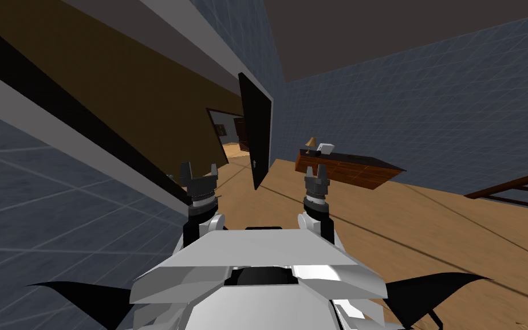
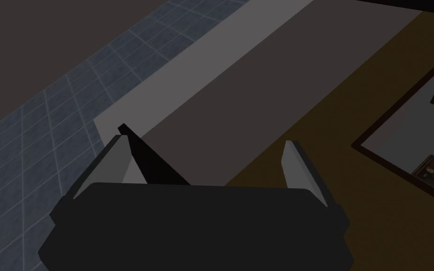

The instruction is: Push the door open

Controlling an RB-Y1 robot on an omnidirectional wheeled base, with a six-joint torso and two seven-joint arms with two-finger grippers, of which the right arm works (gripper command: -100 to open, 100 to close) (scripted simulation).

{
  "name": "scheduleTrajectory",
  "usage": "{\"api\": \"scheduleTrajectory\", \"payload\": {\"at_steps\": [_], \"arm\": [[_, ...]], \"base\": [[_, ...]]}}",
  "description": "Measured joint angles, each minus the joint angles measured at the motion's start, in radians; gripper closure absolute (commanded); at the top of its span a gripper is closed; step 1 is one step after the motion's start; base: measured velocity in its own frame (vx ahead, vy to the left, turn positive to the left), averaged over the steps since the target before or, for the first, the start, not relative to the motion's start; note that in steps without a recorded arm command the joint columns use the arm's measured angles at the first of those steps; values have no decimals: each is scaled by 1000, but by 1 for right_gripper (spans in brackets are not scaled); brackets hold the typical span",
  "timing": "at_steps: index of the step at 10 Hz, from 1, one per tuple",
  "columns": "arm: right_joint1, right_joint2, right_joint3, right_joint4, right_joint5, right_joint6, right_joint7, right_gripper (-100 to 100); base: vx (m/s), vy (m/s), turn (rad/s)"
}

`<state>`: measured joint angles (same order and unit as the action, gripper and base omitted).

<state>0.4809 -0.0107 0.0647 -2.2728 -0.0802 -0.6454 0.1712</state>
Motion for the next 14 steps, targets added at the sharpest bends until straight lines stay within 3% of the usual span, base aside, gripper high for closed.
{"api": "scheduleTrajectory", "payload": {"at_steps": [7, 10, 14], "arm": [[-70, -35, 115, 146, 0, -5, -28, -100], [-91, -53, 154, 210, -5, -19, -46, -100], [-140, -64, 233, 312, -3, -25, -63, -100]], "base": [[186, -13, 2], [125, -19, 1], [139, -15, 1]]}}
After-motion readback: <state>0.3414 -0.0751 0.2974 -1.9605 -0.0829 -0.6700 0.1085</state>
